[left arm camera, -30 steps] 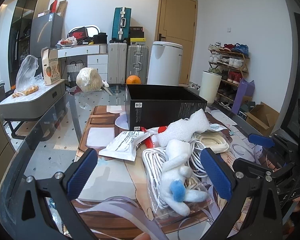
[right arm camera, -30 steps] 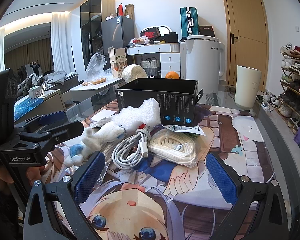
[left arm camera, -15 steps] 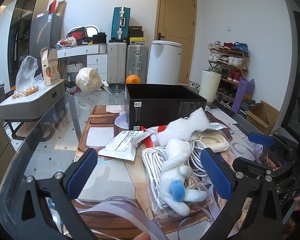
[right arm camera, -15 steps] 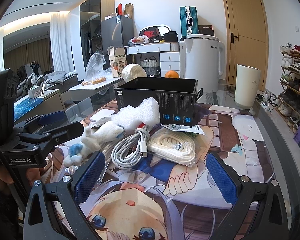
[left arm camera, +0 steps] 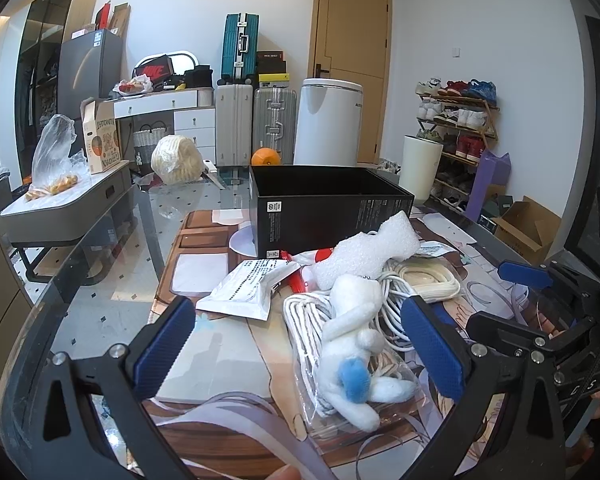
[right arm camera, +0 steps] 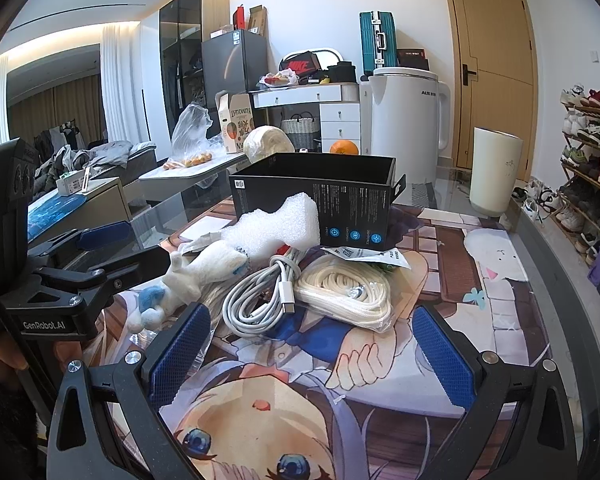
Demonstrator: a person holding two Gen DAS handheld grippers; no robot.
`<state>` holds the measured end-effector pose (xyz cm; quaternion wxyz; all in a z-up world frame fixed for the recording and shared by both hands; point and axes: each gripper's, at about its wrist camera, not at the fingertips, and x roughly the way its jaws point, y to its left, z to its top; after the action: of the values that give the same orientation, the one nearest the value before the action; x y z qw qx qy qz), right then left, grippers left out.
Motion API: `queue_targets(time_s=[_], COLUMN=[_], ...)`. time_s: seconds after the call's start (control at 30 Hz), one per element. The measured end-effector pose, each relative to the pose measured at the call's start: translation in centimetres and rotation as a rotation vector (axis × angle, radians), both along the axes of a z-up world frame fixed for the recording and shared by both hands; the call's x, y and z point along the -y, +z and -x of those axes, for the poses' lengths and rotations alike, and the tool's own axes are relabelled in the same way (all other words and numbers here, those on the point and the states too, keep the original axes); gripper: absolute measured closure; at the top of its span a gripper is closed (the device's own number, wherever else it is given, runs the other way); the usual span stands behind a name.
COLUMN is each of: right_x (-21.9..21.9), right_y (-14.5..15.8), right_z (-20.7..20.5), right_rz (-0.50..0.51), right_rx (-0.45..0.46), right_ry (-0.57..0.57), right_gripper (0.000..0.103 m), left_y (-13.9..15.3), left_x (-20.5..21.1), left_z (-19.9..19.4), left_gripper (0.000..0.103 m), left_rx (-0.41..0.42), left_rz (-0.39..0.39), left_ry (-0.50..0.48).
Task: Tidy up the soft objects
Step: 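Move both tools toward the pile of soft items on the table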
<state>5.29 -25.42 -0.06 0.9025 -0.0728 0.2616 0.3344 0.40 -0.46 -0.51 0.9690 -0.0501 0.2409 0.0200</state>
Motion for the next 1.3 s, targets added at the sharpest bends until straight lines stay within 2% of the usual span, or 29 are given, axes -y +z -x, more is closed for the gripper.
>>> queue_targets(time_s=[0.67, 0.93, 1.3], right_x=[0.0, 0.1, -0.3], right_y=[0.0, -1.0, 0.0], right_z=[0.0, 0.2, -0.7], right_rz=[0.004, 0.009, 0.054], right_rx=[-0.008, -0.01, -0.03], right_ry=[0.0, 0.002, -0.004], right_gripper=[0.0, 0.0, 0.0], left_y=[0.1, 0.3, 0.8], left_x=[0.6, 0.7, -0.4], left_z=[-0.1, -0.2, -0.5], left_gripper=[0.0, 0.0, 0.0], left_rx=[-0.01, -0.025, -0.037], left_rz=[-0.033, -0.053, -0.012], left_ry=[-0.002, -0.004, 0.002])
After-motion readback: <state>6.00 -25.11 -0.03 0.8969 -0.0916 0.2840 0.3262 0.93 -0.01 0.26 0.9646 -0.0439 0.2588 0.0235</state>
